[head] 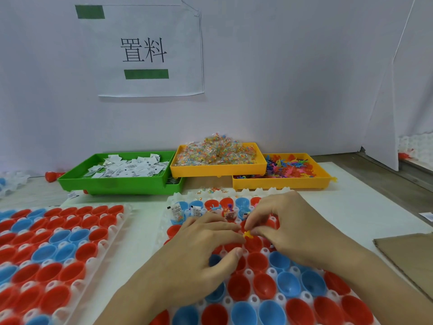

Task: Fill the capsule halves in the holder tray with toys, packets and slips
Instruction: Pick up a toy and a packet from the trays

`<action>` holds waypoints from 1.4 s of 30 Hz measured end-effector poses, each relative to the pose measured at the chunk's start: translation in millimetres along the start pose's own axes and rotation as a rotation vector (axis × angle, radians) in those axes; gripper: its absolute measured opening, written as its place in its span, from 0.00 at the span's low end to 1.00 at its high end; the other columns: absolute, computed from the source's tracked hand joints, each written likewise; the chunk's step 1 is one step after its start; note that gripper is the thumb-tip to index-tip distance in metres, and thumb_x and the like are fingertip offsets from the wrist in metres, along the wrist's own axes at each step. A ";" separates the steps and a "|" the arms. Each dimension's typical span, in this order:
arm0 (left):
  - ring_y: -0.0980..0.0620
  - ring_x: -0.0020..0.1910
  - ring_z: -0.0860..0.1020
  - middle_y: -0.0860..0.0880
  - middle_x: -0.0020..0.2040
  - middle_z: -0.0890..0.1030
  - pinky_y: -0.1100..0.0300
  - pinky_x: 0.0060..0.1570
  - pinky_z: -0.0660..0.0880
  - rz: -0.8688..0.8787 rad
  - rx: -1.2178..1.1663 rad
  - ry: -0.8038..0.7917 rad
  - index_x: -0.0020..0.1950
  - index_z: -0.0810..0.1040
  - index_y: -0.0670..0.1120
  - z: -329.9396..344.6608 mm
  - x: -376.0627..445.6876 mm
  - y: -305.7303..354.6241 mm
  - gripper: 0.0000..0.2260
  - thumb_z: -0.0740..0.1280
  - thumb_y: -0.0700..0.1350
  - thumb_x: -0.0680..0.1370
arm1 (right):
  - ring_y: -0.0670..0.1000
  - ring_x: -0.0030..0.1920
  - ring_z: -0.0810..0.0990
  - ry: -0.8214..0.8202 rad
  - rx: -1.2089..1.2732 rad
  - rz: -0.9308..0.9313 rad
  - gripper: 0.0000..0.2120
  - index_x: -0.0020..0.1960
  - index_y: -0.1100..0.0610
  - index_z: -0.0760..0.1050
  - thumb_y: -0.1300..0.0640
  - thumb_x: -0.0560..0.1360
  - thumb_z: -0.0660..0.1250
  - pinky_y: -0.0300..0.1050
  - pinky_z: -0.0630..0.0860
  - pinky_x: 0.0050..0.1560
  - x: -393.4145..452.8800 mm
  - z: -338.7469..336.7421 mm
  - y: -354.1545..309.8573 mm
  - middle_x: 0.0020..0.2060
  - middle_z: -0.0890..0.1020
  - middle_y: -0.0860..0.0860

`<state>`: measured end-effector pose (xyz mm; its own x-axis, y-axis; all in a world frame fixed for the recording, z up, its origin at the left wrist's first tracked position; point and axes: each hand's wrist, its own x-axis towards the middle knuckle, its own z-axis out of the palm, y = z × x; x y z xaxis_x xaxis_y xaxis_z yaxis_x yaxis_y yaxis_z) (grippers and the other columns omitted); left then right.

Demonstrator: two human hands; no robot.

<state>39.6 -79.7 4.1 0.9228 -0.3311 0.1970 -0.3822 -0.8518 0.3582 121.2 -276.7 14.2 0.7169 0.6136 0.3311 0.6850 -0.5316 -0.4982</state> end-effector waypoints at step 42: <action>0.72 0.71 0.56 0.71 0.68 0.68 0.61 0.73 0.56 -0.011 -0.059 0.029 0.62 0.78 0.63 -2.2 -0.8 0.0 0.19 0.53 0.62 0.78 | 0.36 0.49 0.76 -0.024 -0.096 -0.005 0.08 0.50 0.43 0.85 0.54 0.78 0.68 0.35 0.74 0.53 -0.8 -0.3 4.6 0.43 0.81 0.34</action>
<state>38.8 -78.5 5.9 0.9254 -0.3092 0.2191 -0.3751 -0.8297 0.4134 123.8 -279.8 12.0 0.7110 0.6294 0.3137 0.6986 -0.5813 -0.4172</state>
